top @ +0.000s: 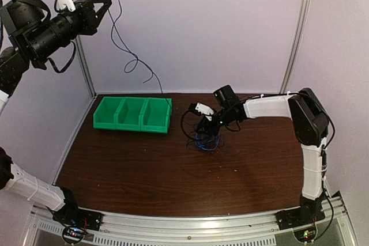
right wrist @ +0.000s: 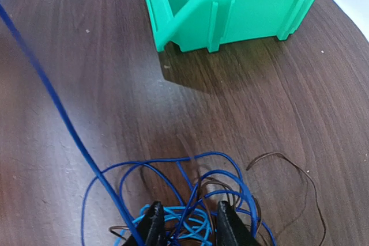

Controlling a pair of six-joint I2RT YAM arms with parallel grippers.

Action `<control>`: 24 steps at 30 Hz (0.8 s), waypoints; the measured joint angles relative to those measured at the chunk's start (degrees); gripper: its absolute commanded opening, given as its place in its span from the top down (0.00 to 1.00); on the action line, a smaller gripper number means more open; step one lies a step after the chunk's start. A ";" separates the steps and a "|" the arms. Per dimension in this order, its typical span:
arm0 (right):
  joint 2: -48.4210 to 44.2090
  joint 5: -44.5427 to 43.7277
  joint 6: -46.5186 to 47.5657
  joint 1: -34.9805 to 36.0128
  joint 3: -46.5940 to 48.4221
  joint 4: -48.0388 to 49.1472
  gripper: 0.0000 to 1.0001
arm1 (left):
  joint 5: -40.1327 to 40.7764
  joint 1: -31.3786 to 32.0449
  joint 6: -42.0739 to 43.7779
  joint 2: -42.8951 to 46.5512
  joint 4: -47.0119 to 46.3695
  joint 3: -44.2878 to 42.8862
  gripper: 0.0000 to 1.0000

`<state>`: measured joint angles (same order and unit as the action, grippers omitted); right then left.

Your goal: Untangle the cables

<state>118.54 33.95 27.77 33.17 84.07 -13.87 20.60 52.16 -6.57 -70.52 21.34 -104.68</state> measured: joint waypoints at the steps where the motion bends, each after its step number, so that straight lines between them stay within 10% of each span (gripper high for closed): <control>1: 0.87 -1.07 -0.48 -0.02 0.44 0.02 0.86 | 0.00 0.00 0.09 -0.22 1.27 -1.97 1.00; 11: 3.50 -9.99 -2.03 -2.80 0.79 -0.11 0.87 | 6.23 0.00 3.65 4.28 4.22 -17.59 1.00; 24: 1.62 -13.09 -2.60 -14.08 -1.99 -1.88 0.62 | 12.07 -0.04 9.35 7.23 0.09 -13.81 1.00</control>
<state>120.16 20.86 25.17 19.09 82.08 -15.75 32.67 52.12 2.79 -63.29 21.43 -118.50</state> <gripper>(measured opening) 0.287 0.009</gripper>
